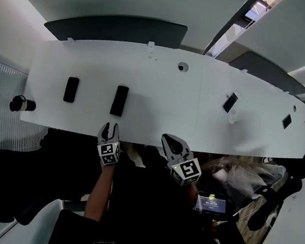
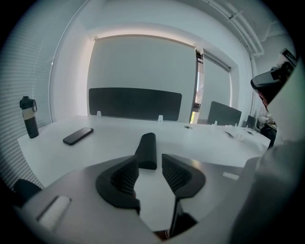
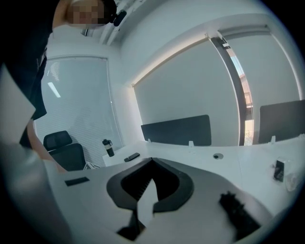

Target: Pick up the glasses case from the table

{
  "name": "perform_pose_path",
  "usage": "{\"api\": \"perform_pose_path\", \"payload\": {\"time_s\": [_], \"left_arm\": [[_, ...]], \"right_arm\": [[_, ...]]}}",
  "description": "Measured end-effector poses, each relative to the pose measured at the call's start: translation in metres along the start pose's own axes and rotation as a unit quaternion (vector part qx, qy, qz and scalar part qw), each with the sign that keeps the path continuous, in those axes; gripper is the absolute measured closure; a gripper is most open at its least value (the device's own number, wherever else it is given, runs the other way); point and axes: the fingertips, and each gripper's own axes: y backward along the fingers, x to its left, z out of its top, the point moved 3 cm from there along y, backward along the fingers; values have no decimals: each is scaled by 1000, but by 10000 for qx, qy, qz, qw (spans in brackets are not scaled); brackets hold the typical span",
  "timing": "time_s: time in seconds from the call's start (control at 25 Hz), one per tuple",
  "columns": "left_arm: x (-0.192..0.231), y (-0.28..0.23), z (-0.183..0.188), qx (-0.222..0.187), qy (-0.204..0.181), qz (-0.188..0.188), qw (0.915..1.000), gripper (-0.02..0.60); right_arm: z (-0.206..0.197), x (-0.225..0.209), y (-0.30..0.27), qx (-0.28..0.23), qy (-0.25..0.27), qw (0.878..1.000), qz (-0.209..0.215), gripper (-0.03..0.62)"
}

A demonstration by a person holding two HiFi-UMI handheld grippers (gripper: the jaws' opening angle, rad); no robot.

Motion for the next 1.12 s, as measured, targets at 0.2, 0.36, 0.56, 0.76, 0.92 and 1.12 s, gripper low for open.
{"api": "perform_pose_path", "payload": {"time_s": [0.2, 0.36, 0.56, 0.76, 0.92, 1.12], "left_arm": [[4, -37, -9, 376, 130, 54, 9992, 324], [8, -65, -14, 505, -327, -79, 9982, 202], [16, -83, -28, 975, -446, -89, 9942, 192], [17, -88, -35, 1363, -579, -71, 9889, 293], [16, -88, -32, 1418, -356, -125, 9892, 299], [15, -82, -11, 1062, -48, -139, 9942, 302]], "right_arm": [[8, -8, -11, 158, 264, 9995, 40, 588], [9, 3, -23, 292, 787, 9961, 275, 588], [9, -2, -29, 332, 630, 9973, 157, 588], [14, -10, -35, 291, 627, 9976, 69, 588], [15, -13, -37, 275, 557, 9981, 19, 588], [12, -16, -36, 266, 498, 9984, 33, 588]]}}
